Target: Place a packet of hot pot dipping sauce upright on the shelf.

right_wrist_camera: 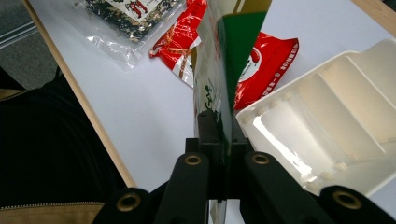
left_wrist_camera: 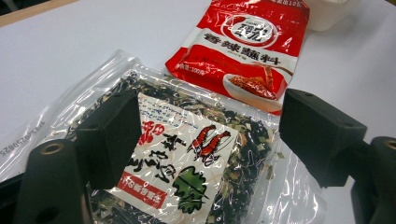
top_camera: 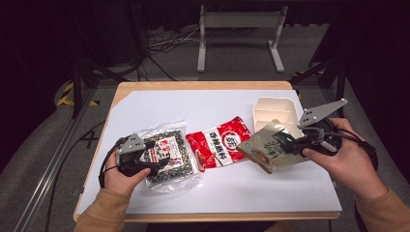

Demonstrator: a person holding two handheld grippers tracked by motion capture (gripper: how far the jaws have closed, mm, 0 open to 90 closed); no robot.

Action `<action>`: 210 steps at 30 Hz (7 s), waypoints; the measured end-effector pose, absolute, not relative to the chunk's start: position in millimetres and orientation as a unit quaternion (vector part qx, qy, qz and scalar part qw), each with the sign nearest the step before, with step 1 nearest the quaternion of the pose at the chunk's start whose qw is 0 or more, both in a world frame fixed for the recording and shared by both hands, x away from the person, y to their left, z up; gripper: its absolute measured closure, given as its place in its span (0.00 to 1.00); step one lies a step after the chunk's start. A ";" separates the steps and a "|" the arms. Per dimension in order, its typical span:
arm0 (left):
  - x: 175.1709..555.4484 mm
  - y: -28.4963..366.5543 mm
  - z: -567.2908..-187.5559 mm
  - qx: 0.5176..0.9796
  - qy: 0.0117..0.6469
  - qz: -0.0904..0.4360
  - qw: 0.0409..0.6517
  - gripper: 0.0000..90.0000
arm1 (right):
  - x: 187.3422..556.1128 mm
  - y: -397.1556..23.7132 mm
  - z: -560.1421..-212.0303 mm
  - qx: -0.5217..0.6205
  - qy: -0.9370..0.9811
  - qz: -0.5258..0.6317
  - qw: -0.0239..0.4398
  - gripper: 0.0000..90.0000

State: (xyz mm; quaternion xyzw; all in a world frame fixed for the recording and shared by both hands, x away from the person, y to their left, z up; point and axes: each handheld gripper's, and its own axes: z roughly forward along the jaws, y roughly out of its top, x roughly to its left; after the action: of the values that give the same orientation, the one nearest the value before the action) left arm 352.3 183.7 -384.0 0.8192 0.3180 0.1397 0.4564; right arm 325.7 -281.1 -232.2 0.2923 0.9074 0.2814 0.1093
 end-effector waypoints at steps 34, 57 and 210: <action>339.8 209.1 -384.6 0.804 0.347 0.158 0.455 0.21 | 386.7 -292.5 -196.3 0.281 0.907 0.276 0.152 0.99; 337.3 217.5 -387.0 0.798 0.357 0.162 0.457 0.21 | 428.0 -306.8 -184.8 0.256 0.906 0.267 0.204 0.99; 347.7 213.8 -395.9 0.797 0.363 0.152 0.458 0.18 | 502.4 -343.1 -264.1 0.255 0.861 0.346 0.272 0.36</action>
State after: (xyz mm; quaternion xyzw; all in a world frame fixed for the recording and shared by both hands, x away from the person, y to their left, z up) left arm 347.7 213.8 -395.9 0.7968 0.3632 0.1520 0.4583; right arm 502.4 -343.1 -264.1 0.2551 0.8610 0.3456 0.2721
